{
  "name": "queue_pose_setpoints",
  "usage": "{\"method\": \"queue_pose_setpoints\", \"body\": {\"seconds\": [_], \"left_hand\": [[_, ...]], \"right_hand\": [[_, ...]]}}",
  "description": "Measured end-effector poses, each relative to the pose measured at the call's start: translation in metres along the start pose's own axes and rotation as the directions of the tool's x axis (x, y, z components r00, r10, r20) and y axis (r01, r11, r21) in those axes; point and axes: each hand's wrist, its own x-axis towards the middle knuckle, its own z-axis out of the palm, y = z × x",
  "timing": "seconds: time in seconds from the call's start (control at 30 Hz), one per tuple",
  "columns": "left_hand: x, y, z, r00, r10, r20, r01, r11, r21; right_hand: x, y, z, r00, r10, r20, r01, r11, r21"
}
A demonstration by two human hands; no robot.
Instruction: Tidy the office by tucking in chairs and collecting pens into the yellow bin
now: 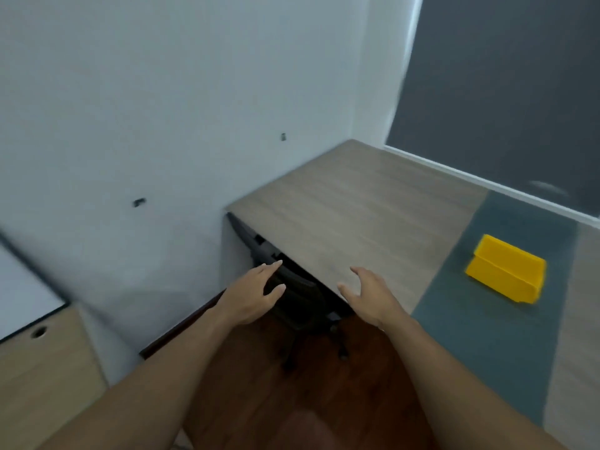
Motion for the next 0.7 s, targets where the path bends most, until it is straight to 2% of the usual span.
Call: {"method": "queue_pose_setpoints", "body": {"seconds": [0.13,0.33,0.47,0.7], "left_hand": [[-0.055,-0.060,-0.034,0.981,-0.159,-0.109,0.159,0.987,-0.010],[-0.137,-0.131,-0.082,0.895,-0.369,-0.250,0.356,0.929,-0.096],[-0.186,-0.174,-0.109,0.814,-0.468,-0.344,0.427,0.884,-0.192],[-0.270,-0.271,-0.162,0.687,-0.586,-0.430,0.460,0.808,-0.367]], "right_hand": [[0.033,-0.067,0.035,0.987,-0.143,0.072,0.144,0.990,-0.011],[0.050,-0.165,0.095,0.931,-0.333,0.153,0.333,0.943,0.022],[0.050,-0.233,0.136,0.883,-0.418,0.215,0.419,0.907,0.043],[0.055,-0.366,0.206,0.815,-0.510,0.273,0.508,0.857,0.087]]}}
